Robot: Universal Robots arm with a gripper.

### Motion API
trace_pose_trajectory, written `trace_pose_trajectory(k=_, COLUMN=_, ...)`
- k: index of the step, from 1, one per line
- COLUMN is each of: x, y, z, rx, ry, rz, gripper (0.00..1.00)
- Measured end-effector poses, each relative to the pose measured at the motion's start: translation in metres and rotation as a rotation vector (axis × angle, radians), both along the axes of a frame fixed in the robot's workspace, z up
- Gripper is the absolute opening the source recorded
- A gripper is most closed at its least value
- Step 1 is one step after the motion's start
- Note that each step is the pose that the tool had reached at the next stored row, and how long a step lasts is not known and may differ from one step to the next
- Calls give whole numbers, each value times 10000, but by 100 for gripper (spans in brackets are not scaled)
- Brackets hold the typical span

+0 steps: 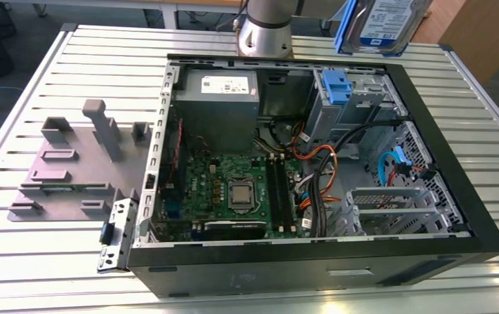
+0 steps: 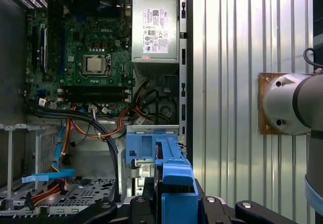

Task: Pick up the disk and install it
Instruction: 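Pick up the disk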

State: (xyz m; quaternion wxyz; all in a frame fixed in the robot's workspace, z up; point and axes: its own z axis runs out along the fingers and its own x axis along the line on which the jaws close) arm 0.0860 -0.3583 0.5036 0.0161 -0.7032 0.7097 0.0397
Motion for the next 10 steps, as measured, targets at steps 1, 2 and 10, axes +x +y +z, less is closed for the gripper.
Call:
trace_pose_trajectory(k=1, x=4, y=0, z=0, rx=0, ry=0, rz=0, gripper=37)
trace_pose_trajectory(k=2, x=9, y=0, z=0, rx=-1, ry=0, rz=0, gripper=37)
trace_pose_trajectory(k=10, x=40, y=0, z=0, rx=0, ry=0, rz=0, gripper=37)
